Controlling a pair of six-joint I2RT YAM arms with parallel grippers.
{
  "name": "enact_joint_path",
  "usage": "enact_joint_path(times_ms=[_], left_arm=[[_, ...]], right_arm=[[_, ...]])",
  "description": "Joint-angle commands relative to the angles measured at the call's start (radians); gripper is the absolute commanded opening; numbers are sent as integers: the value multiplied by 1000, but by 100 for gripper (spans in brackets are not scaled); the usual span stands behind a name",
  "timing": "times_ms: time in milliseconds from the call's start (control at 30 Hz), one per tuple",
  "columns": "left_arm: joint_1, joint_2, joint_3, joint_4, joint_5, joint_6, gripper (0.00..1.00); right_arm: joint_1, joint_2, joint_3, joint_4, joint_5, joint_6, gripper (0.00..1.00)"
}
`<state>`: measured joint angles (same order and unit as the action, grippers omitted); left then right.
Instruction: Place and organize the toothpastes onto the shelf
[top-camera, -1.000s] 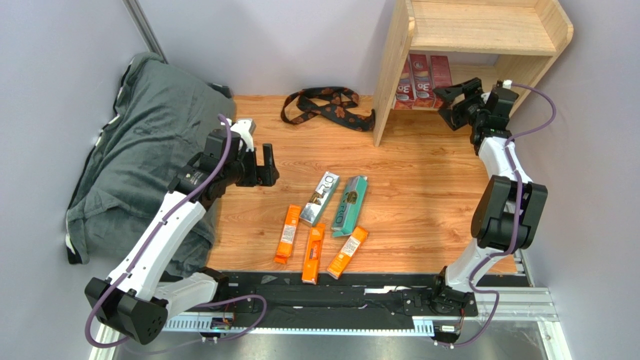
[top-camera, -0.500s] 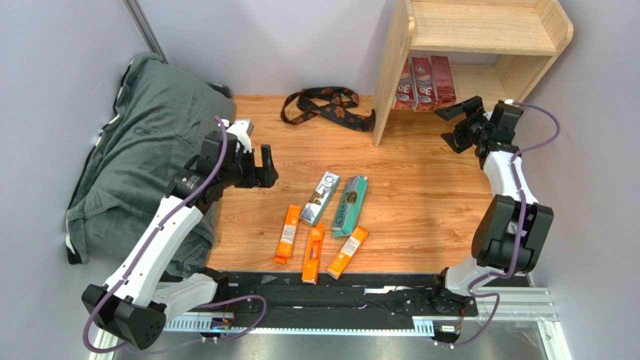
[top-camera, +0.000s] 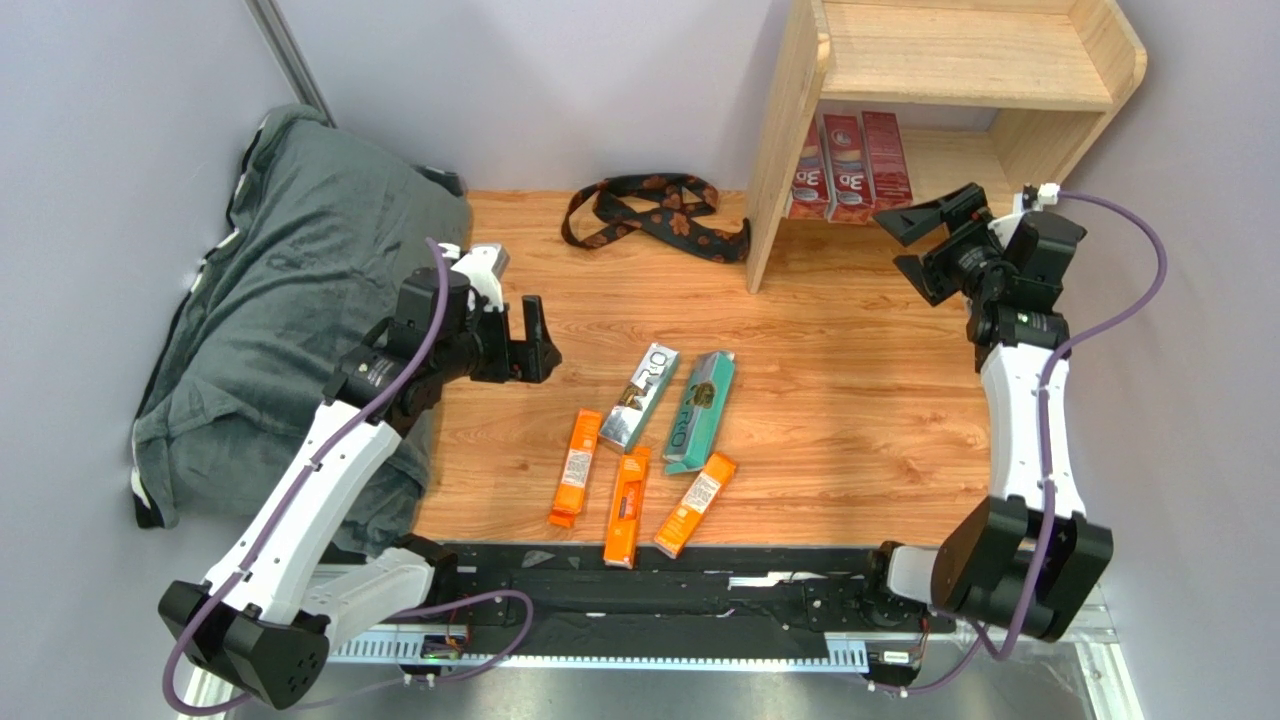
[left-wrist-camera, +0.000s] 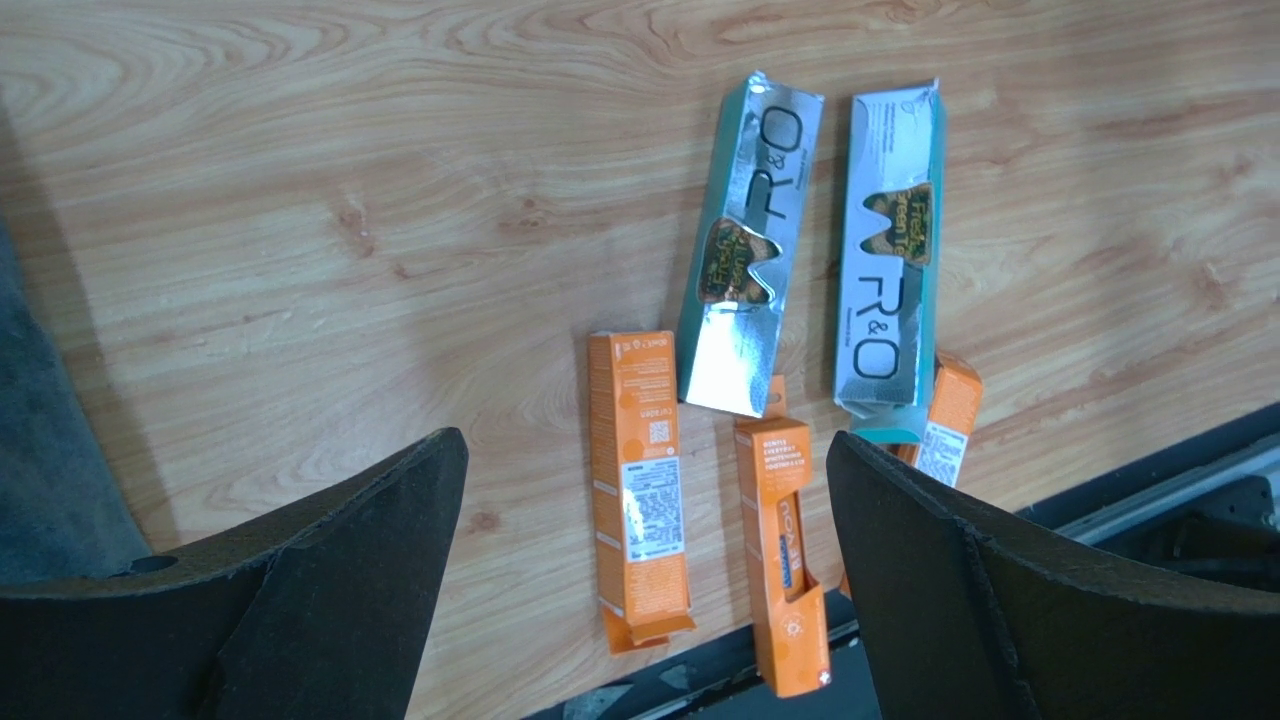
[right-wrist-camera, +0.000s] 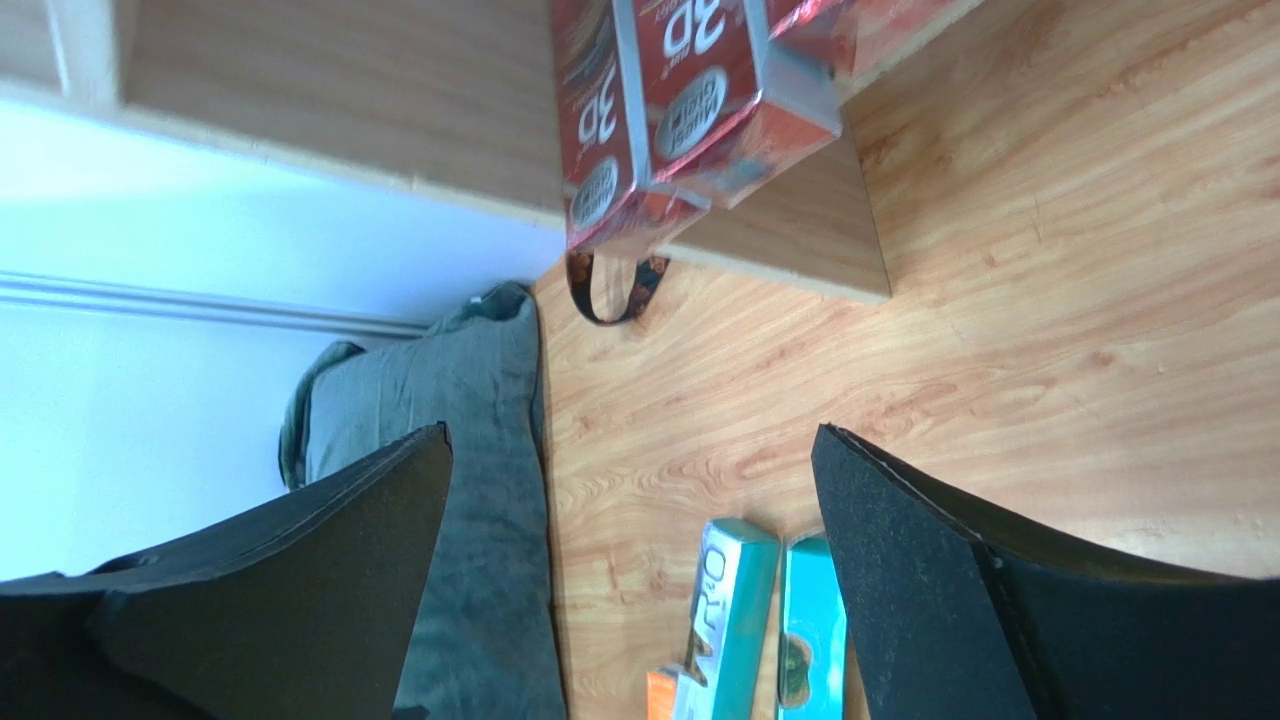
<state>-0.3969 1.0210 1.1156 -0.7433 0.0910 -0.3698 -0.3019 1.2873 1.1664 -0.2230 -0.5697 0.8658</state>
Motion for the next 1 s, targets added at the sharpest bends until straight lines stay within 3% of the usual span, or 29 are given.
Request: enact_joint_path(times_ms=[0,267,500,767,967], left_arm=[[-2,-4,-25,12,72,-3,99],[-3,68,-54,2,98,3,99],[-55,178,-60,36,99,43,99],[-181,362,30,62,42,83,99],[-198,510,136,88,61,137,99]], right_arm=[[26,-94,-14,-139,10,-95,95],[265,-213,-30,-340,206,-208,95],[525,-290,-155,-377,384,-194,95],[693,-335,-292,-403,487,-145,94],[773,-375,-349,-420,536,-102,94]])
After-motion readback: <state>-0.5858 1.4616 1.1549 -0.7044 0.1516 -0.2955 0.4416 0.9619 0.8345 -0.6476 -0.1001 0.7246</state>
